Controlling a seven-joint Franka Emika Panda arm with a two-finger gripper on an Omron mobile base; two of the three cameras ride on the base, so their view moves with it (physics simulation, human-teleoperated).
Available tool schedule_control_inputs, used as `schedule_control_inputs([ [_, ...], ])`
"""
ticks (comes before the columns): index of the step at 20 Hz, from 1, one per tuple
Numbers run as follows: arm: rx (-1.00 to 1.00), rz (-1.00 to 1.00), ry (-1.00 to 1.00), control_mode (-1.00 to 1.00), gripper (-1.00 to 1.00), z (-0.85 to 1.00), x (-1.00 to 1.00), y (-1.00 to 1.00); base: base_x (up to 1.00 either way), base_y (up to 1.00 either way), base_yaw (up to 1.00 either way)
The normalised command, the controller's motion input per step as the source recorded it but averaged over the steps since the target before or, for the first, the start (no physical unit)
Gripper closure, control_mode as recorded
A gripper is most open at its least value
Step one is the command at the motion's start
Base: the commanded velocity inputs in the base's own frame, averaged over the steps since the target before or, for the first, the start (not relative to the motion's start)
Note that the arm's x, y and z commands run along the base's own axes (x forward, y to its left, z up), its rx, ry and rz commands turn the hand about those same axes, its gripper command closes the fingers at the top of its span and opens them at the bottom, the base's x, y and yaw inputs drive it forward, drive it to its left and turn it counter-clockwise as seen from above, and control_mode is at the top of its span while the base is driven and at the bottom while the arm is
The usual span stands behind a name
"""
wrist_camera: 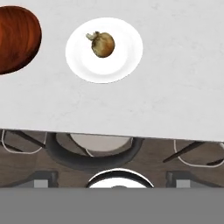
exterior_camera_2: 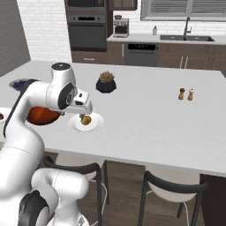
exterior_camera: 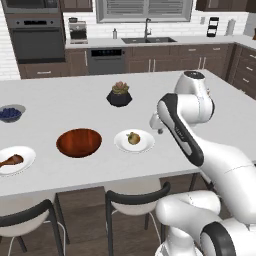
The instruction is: Pick the chicken drumstick and onion from their plates and place them in the bowl. Then put the bowl in the fridge.
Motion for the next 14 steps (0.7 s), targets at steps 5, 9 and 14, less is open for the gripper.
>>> schedule_control_inputs([
  [5,0.00,0.01,0.00,-1.00,-1.00,-0.36,0.70,0.12,0.00,0.00,0.00],
  [9,0.00,0.00,0.00,-1.00,-1.00,-0.40,0.58,0.07,0.00,0.00,0.00],
  [14,0.00,0.00,0.00,-1.00,-1.00,-0.39,0.48,0.17,0.00,0.00,0.00],
])
